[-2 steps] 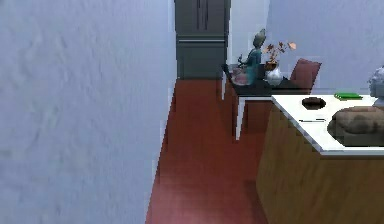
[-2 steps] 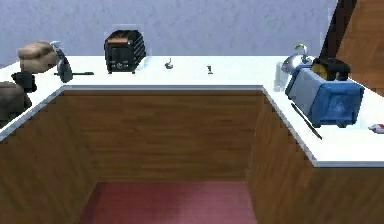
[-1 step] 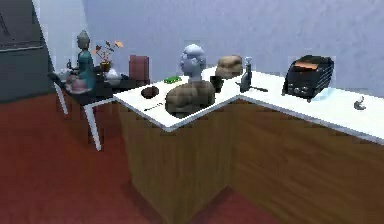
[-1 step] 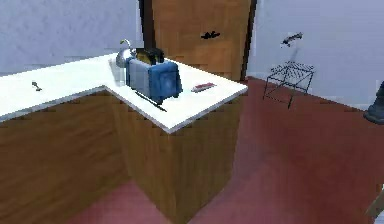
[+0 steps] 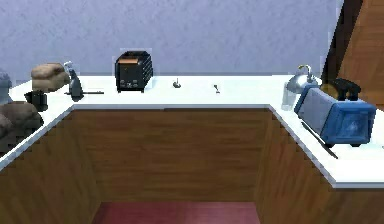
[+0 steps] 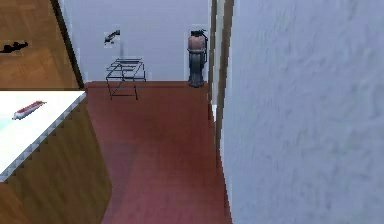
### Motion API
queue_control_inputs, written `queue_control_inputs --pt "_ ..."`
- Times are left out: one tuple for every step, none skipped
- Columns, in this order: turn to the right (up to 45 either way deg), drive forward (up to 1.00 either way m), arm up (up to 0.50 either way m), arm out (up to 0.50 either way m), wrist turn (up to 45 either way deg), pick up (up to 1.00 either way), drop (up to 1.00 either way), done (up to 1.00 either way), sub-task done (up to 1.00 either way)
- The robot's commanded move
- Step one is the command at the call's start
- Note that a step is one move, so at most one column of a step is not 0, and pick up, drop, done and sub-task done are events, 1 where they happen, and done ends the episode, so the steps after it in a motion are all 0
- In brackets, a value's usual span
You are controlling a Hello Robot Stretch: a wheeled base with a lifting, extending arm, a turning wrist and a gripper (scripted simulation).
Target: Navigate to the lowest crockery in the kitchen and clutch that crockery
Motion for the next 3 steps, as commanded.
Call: queue_control_inputs --pt "0.0 0.05 0.0 0.0 0.0 0.0 0.0 0.0 0.0" --pt "-45.0 0.0 0.0 0.0 0.0 0.0 0.0 0.0 0.0" --pt "-42.0 0.0 0.0 0.0 0.0 0.0 0.0 0.0 0.0"
